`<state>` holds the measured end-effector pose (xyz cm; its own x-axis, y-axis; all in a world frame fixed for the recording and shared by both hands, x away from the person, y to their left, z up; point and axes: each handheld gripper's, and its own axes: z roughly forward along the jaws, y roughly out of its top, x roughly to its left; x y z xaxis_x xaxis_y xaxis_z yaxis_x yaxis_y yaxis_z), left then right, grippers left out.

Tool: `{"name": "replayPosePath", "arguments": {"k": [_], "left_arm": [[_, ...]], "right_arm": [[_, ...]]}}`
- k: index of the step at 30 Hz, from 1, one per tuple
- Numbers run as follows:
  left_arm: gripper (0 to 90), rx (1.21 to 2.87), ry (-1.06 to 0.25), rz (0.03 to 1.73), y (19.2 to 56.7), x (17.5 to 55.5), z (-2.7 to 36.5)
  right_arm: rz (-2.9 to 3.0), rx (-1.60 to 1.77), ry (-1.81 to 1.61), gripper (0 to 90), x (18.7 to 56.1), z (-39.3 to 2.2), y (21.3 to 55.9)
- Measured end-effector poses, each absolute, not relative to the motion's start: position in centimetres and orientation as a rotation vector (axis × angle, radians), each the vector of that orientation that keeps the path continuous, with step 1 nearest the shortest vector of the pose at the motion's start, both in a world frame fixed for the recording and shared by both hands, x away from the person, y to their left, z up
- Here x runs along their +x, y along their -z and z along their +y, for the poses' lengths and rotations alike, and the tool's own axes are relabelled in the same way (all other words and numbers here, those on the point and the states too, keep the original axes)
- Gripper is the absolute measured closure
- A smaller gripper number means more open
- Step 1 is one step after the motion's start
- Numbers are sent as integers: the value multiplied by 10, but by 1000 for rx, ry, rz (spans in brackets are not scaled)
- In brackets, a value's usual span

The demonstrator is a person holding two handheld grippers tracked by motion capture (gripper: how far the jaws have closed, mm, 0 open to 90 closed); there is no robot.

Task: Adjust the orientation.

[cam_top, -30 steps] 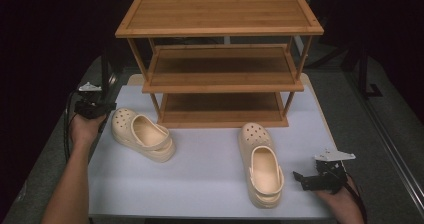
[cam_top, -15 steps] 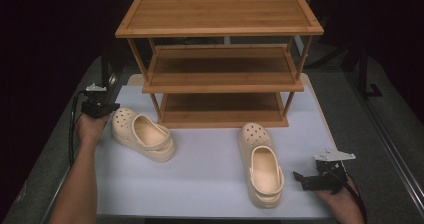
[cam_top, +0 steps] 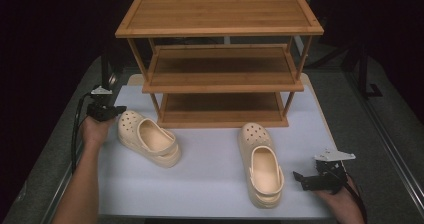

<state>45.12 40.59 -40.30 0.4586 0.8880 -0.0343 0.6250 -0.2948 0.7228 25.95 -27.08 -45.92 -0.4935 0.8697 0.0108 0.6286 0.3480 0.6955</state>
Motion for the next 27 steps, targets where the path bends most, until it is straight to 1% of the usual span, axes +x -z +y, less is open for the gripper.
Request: {"name": "replayPosePath", "arguments": {"k": [27], "left_arm": [[900, 2051, -454, 1223, 403, 417, 367]], "right_arm": [[2255, 1321, -921, 17, 259, -271, 459]]}}
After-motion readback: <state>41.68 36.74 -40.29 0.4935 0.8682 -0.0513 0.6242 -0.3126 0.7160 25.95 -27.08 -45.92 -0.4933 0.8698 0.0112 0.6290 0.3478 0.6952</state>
